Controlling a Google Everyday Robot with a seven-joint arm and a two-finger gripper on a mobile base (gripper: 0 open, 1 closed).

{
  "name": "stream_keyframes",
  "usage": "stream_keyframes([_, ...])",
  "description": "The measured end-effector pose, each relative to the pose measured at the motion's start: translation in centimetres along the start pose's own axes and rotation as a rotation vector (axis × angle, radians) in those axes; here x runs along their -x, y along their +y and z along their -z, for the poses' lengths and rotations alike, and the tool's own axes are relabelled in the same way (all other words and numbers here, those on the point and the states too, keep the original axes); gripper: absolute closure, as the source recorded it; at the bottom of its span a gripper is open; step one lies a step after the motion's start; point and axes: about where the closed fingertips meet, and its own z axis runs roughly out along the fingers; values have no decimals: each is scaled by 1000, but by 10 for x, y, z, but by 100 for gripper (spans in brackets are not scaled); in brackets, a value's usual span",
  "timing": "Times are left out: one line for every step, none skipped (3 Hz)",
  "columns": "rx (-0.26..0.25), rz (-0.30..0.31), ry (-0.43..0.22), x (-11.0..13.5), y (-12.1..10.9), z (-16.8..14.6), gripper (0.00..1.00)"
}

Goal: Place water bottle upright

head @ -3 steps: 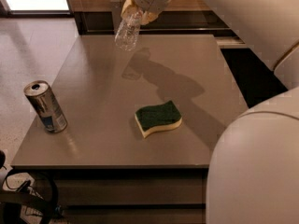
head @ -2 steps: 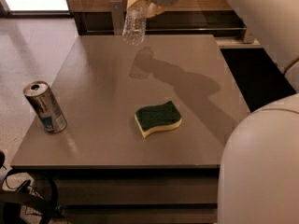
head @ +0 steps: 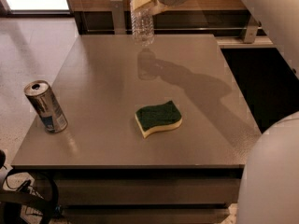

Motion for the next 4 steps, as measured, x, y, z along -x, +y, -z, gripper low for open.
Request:
stream_keyframes([46,51,-33,0,5,0,100])
stream_keyframes([146,128,-114,3,10,9,100])
stream_keyframes([222,236,-170,2,15,19,100])
stream_keyframes([361,358,-221,-4,19,25,100])
